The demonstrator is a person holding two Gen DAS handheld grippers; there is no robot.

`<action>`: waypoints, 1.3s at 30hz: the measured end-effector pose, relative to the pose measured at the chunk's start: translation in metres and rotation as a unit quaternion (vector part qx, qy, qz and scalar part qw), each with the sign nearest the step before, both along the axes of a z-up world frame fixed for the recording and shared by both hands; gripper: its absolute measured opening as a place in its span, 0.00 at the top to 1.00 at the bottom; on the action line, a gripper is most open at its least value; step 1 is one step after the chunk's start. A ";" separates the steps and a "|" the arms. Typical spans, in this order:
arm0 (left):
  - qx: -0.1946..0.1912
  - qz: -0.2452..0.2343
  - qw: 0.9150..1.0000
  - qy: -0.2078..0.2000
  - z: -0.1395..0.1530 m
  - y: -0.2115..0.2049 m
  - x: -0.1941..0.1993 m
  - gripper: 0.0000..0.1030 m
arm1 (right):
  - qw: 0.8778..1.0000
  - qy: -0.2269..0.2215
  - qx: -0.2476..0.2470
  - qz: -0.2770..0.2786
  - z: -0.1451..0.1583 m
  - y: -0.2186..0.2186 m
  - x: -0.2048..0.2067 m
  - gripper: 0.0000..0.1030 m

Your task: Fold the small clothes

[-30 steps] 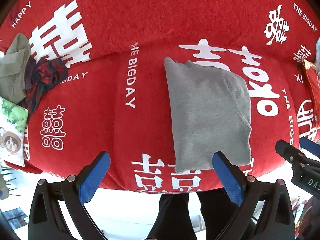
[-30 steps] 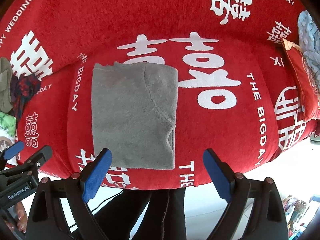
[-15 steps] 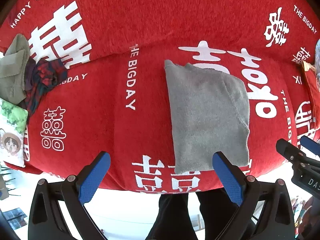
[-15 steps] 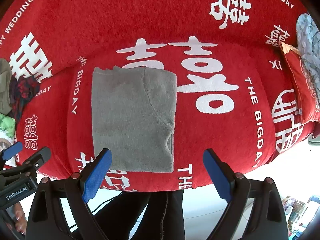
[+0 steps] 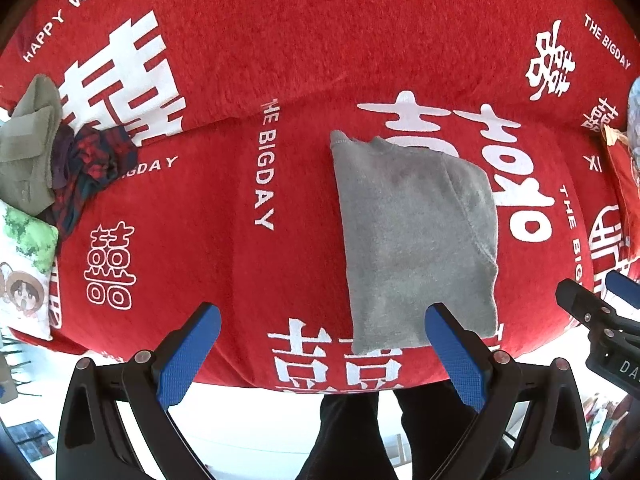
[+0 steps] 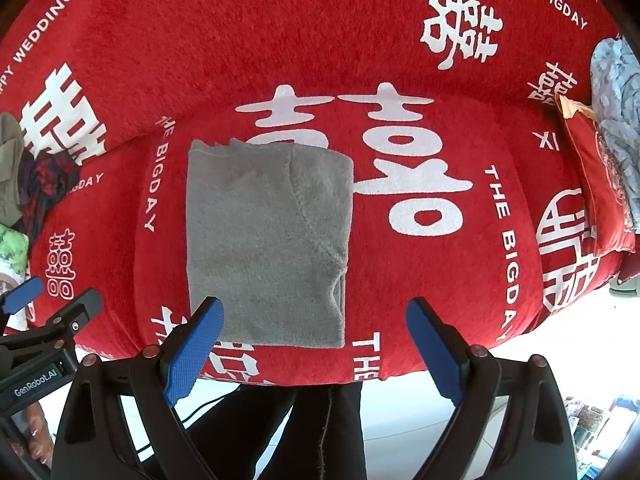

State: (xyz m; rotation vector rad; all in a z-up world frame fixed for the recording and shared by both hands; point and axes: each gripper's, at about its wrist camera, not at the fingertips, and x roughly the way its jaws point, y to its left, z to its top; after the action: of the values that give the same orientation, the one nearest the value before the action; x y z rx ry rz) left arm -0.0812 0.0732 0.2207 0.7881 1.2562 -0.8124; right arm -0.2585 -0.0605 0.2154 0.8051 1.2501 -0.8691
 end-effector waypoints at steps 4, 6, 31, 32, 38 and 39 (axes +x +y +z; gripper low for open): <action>-0.001 0.000 1.000 0.000 0.002 0.000 0.000 0.01 | 1.000 0.002 -0.005 0.000 0.003 0.000 0.002 0.09; -0.001 -0.001 1.000 -0.001 0.002 -0.001 0.000 0.01 | 1.000 0.002 -0.006 0.000 0.004 0.000 0.002 0.09; -0.004 -0.002 1.000 -0.002 0.006 -0.003 0.001 0.01 | 1.000 0.002 -0.012 0.000 0.009 -0.002 0.004 0.09; -0.004 -0.002 1.000 -0.003 0.006 -0.003 0.001 0.01 | 1.000 0.002 -0.012 -0.001 0.009 -0.002 0.003 0.09; -0.004 -0.001 1.000 -0.002 0.007 -0.002 0.001 0.01 | 1.000 0.002 -0.014 0.000 0.010 -0.002 0.004 0.09; -0.005 -0.001 1.000 -0.002 0.007 -0.002 0.001 0.01 | 1.000 0.002 -0.014 0.000 0.010 -0.002 0.004 0.09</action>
State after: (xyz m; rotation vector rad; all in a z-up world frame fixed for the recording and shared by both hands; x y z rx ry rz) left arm -0.0805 0.0708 0.2274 0.7829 1.2477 -0.8174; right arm -0.2544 -0.0626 0.2258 0.7805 1.2383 -0.8864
